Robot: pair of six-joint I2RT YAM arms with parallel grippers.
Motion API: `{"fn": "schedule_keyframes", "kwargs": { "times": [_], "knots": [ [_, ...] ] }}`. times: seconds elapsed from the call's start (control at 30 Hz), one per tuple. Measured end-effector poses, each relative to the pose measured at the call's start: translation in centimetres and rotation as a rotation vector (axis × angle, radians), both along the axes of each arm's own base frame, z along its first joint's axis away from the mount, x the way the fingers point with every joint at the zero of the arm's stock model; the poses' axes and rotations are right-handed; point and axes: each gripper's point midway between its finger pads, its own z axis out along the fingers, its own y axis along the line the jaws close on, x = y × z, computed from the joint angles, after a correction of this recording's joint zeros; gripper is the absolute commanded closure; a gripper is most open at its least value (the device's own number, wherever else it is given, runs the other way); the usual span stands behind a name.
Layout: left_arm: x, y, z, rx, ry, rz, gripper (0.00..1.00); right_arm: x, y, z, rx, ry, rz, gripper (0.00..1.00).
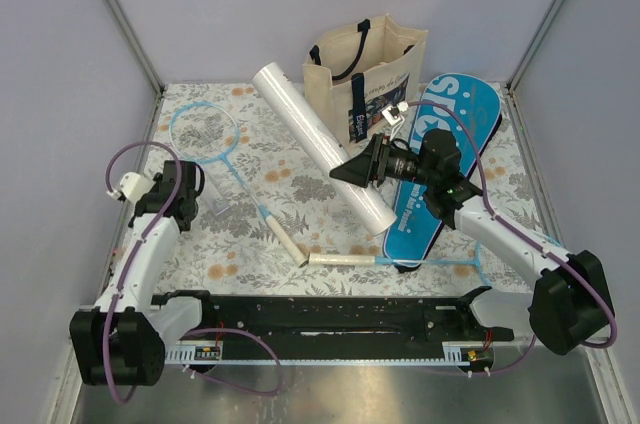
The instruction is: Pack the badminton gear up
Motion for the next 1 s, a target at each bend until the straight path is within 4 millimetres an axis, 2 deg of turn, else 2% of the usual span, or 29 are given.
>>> {"fn": "schedule_keyframes", "kwargs": {
  "times": [0.13,0.27,0.4,0.57,0.77,0.9,1.0],
  "knots": [
    [-1.3,0.8,-0.4,-0.027,-0.092,0.133,0.15,-0.2,-0.1,-0.9,-0.036,0.024,0.002,0.64],
    [-2.8,2.0,-1.5,-0.067,-0.227,0.267,0.20,-0.4,-0.3,-1.9,-0.073,0.051,0.003,0.64],
    [-4.1,2.9,-2.5,-0.088,-0.292,0.365,0.23,-0.6,-0.5,-2.0,-0.087,0.060,0.004,0.64],
    [-4.3,3.9,-2.9,-0.106,-0.332,0.454,0.24,-0.7,-0.5,-1.5,-0.083,0.047,0.004,0.64],
    [-4.7,4.2,-5.7,-0.156,-0.317,0.526,0.29,-0.7,-0.5,-1.2,-0.080,0.043,0.005,0.64],
    [-4.2,4.3,-6.3,-0.185,-0.358,0.550,0.39,-0.8,-0.6,-1.0,-0.076,0.036,0.004,0.64],
    [-3.5,4.6,-6.4,-0.197,-0.382,0.564,0.51,-0.9,-0.6,-0.8,-0.074,0.033,0.004,0.64]
  ]
}}
